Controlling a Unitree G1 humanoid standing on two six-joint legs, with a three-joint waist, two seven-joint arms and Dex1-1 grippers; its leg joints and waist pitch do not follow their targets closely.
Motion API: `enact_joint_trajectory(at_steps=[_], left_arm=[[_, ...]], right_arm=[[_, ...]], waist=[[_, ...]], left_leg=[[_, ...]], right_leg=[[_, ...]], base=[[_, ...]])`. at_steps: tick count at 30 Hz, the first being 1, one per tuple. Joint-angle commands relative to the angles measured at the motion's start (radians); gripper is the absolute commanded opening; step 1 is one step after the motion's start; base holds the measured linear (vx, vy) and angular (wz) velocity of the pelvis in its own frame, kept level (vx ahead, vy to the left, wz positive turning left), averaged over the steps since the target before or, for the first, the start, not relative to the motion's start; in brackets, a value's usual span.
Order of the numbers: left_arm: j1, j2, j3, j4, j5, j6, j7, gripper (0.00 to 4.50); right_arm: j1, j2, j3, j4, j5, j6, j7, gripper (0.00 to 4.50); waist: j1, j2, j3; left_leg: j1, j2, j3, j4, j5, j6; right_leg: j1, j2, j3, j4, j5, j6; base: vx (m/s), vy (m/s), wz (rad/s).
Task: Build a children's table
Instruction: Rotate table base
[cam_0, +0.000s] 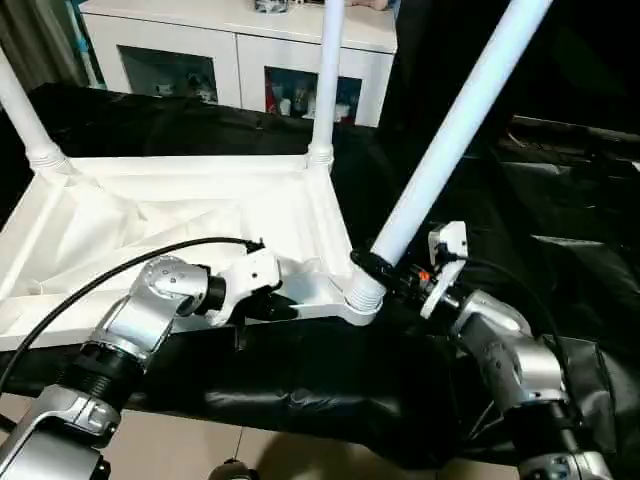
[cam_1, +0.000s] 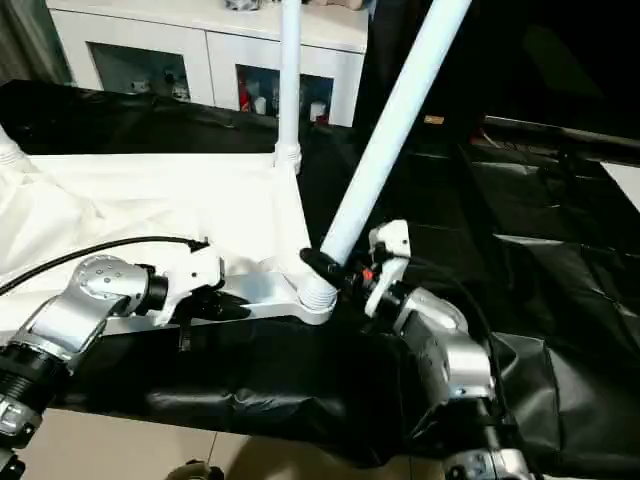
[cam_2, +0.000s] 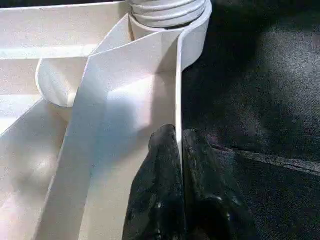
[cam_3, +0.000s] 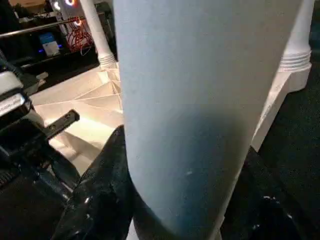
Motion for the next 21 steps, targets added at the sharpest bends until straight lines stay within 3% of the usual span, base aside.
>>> enact_joint_trajectory(at_steps=[1, 5, 13, 15, 16, 17, 18, 21], left_arm=[[-0.034, -0.022, 0.052, -0.021, -0.035, -0.032, 0.032, 0.0], [-0.028, -0.016, 0.053, -0.028, -0.037, -0.029, 0.025, 0.0], [-0.026, -0.007, 0.046, -0.031, -0.033, -0.037, 0.005, 0.0], [-0.024, -0.008, 0.04, -0.035, -0.034, -0.038, -0.004, 0.0], [-0.023, -0.009, 0.039, -0.036, -0.034, -0.039, -0.003, 0.0], [-0.021, -0.01, 0.038, -0.038, -0.034, -0.039, -0.003, 0.0], [-0.021, -0.01, 0.038, -0.039, -0.033, -0.039, -0.003, 0.0], [-0.02, -0.013, 0.038, -0.039, -0.033, -0.041, 0.003, 0.0]], right_arm=[[0.046, -0.023, 0.059, 0.057, -0.081, -0.009, 0.015, 1.84], [0.049, -0.035, 0.085, 0.059, -0.1, -0.014, 0.026, 1.84], [-0.02, -0.074, 0.145, 0.086, -0.115, 0.057, 0.124, 1.84], [-0.065, -0.093, 0.176, 0.119, -0.126, 0.088, 0.182, 1.84], [-0.075, -0.099, 0.187, 0.126, -0.128, 0.1, 0.199, 1.84], [-0.083, -0.105, 0.198, 0.133, -0.135, 0.099, 0.214, 1.84], [-0.088, -0.109, 0.204, 0.137, -0.139, 0.099, 0.221, 1.84], [-0.096, -0.12, 0.217, 0.144, -0.139, 0.117, 0.25, 1.84]], waist=[[-0.003, 0.013, -0.057], [-0.005, 0.012, -0.056], [-0.006, 0.009, -0.056], [-0.009, -0.001, -0.056], [-0.007, 0.002, -0.056], [-0.008, -0.004, -0.057], [-0.006, -0.001, -0.057], [-0.006, -0.009, -0.056]], left_leg=[[0.042, 0.023, -0.014, -0.078, -0.424, -0.064], [0.041, 0.022, -0.014, -0.079, -0.423, -0.06], [0.041, 0.023, -0.013, -0.078, -0.415, -0.054], [0.037, 0.023, -0.012, -0.077, -0.395, -0.048], [0.039, 0.024, -0.012, -0.077, -0.392, -0.048], [0.038, 0.024, -0.01, -0.076, -0.385, -0.046], [0.04, 0.024, -0.01, -0.076, -0.384, -0.045], [0.038, 0.024, -0.009, -0.076, -0.378, -0.041]], right_leg=[[0.007, -0.062, 0.026, -0.105, -0.338, -0.156], [0.008, -0.061, 0.026, -0.105, -0.342, -0.156], [0.008, -0.062, 0.026, -0.106, -0.348, -0.156], [0.01, -0.06, 0.026, -0.104, -0.334, -0.159], [0.009, -0.061, 0.026, -0.103, -0.331, -0.161], [0.009, -0.061, 0.026, -0.102, -0.323, -0.161], [0.009, -0.061, 0.026, -0.102, -0.318, -0.163], [0.011, -0.062, 0.026, -0.103, -0.324, -0.159]], base=[[0.0, 0.0, 0.0], [0.0, 0.0, 0.0], [0.0, 0.0, 0.0], [0.0, 0.0, 0.0], [0.0, 0.0, 0.0], [0.0, 0.0, 0.0], [0.0, 0.0, 0.0], [0.0, 0.0, 0.0]])
